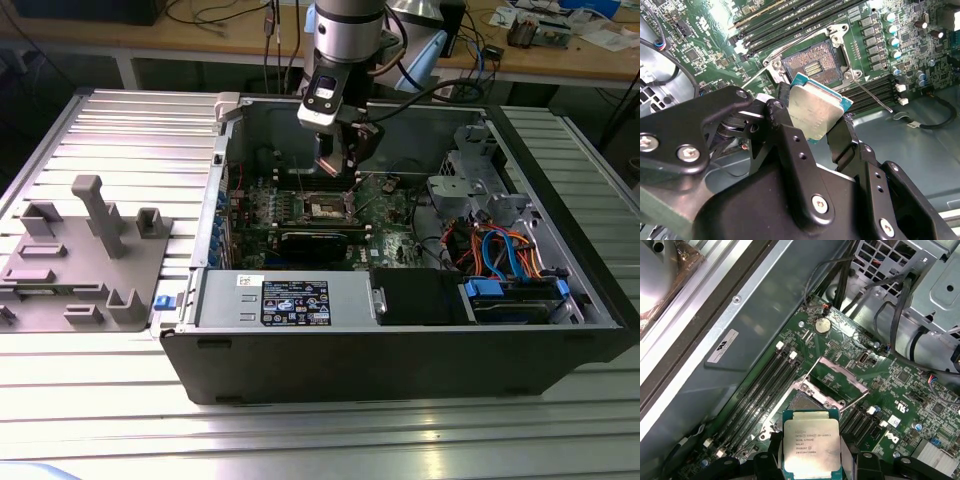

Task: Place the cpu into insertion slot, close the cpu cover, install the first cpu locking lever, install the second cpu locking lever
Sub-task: 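Place the cpu into insertion slot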

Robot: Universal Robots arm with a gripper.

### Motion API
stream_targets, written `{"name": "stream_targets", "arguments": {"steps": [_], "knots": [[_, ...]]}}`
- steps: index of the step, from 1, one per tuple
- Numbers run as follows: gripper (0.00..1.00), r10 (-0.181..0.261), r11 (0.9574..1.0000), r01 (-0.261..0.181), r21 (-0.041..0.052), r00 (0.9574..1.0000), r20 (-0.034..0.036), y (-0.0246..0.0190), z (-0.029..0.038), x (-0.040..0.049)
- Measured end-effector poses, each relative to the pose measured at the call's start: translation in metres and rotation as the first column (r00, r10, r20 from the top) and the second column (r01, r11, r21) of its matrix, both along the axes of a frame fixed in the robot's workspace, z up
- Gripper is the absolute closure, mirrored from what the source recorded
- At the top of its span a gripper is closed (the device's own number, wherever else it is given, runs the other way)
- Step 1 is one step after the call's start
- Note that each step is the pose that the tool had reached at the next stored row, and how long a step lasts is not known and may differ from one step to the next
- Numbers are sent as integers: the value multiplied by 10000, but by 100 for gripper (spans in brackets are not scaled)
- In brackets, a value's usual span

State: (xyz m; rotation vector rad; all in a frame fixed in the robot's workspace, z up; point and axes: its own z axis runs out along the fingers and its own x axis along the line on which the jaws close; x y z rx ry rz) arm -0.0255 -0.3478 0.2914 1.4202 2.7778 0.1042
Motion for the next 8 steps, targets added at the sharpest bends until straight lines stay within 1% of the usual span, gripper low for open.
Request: {"name": "stream_targets", "arguments": {"steps": [8], "knots": [[46,-214,9998,214,1,9998,0,0,-4,0]]}}
